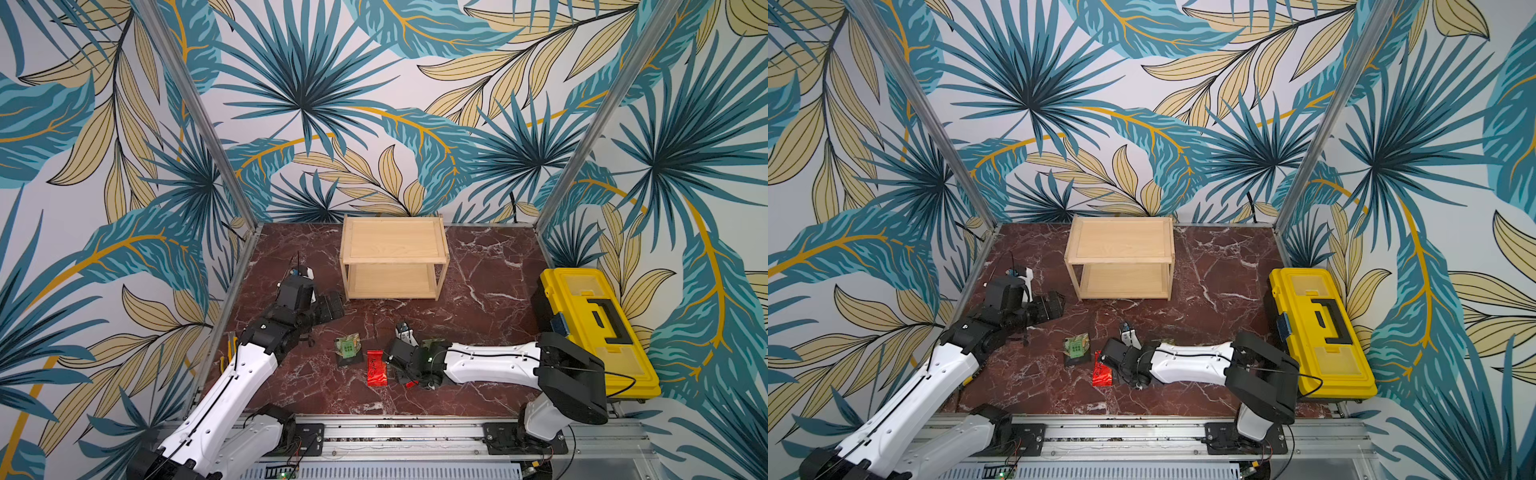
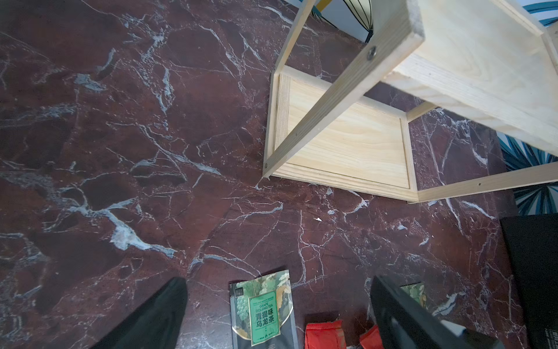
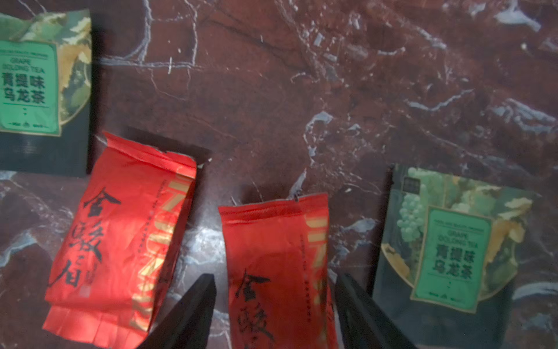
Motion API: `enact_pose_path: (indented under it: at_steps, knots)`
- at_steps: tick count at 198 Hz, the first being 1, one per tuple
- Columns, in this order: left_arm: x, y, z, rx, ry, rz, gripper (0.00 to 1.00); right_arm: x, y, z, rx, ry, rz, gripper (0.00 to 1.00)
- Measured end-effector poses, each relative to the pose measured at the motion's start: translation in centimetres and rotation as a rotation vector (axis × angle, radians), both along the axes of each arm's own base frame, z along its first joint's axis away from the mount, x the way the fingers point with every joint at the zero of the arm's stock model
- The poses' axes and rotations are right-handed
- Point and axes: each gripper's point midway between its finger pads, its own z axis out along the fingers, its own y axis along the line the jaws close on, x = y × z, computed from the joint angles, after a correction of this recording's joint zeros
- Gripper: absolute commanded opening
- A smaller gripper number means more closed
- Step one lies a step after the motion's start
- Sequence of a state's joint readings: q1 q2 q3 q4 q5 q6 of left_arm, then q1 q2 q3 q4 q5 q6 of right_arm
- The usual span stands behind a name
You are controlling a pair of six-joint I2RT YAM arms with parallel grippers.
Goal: Place the tea bags on the shelf by color
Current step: Pick up the tea bag from the center of the board.
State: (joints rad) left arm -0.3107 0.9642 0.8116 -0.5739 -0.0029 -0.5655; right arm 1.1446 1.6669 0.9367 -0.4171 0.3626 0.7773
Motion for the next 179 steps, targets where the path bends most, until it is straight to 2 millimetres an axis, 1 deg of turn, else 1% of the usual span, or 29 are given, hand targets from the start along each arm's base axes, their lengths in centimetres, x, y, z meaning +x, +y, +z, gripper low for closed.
enact_pose_path:
  at_steps: [29, 59, 72, 108, 120, 146, 179]
  knots:
    - [0.0, 0.0, 0.0, 0.0, 0.0, 0.0, 1.0, 0.3, -0.1, -0.2, -0.027, -0.011, 0.007, 0.69]
    - [0.0, -0.1, 0.0, -0.002, 0.001, -0.002, 1.0, 0.3, -0.3, -1.6, -0.071, 0.001, 0.013, 0.66]
    - [0.0, -0.1, 0.0, -0.002, 0.001, -0.002, 1.0, 0.3, -0.2, -1.6, -0.069, -0.003, 0.012, 0.64]
    - [0.0, -0.1, 0.0, -0.002, 0.001, -0.003, 1.0, 0.3, -0.2, -1.7, -0.063, -0.004, 0.007, 0.52]
    - [0.0, -0.1, 0.0, -0.002, 0.001, -0.003, 1.0, 0.3, -0.4, -1.7, -0.062, -0.007, 0.0, 0.49]
    - [-0.1, 0.0, 0.0, -0.001, 0.004, -0.003, 1.0, 0.4, -0.6, -1.1, -0.055, -0.018, -0.011, 0.45]
    - [-0.5, 0.2, 0.0, 0.018, 0.013, -0.006, 1.0, 0.7, -0.9, 0.6, -0.032, -0.054, -0.033, 0.42]
